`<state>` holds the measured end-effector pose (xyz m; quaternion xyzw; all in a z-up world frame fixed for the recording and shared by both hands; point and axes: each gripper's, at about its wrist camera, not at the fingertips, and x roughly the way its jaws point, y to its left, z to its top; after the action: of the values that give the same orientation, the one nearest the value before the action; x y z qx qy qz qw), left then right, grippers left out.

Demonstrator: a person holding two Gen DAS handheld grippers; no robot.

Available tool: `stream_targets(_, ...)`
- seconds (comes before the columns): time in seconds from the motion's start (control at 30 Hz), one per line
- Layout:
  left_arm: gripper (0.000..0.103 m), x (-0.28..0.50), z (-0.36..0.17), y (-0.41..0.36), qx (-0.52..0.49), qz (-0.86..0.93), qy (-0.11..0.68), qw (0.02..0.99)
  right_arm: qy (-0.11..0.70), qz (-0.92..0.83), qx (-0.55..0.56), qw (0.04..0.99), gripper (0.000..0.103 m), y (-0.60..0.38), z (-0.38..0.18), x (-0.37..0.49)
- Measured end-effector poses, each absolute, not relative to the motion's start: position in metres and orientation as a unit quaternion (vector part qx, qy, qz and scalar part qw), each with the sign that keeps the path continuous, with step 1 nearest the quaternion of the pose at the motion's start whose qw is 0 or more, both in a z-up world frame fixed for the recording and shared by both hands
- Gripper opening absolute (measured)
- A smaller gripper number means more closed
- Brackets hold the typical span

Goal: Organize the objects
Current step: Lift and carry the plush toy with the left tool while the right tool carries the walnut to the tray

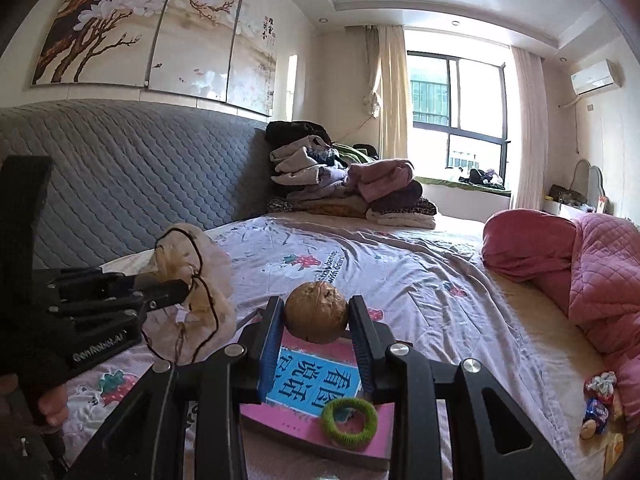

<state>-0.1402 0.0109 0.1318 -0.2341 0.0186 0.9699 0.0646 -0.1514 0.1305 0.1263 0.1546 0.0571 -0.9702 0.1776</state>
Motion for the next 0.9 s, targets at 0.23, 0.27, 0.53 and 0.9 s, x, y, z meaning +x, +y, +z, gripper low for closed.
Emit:
stream_targets(0.23,0.017,-0.169,0.120,0.002,-0.253,0.965,0.014,0.064,0.053,-0.964,0.170,0.197,0.033,0.122,0.123,-0.176)
stream_targets(0.27,0.017,-0.173,0.118,0.001,-0.254,0.965,0.015,0.063,0.055,-0.964,0.172,0.198,0.033,0.121,0.122,-0.179)
stream_targets(0.53,0.017,-0.200,0.103,0.003,-0.268,0.962,0.020,0.058,0.058,-0.957,0.201,0.202,0.033,0.122,0.104,-0.203)
stream_targets(0.9,0.017,-0.235,0.081,0.017,-0.294,0.954,0.025,0.060,0.062,-0.940,0.260,0.210,0.033,0.119,0.073,-0.229)
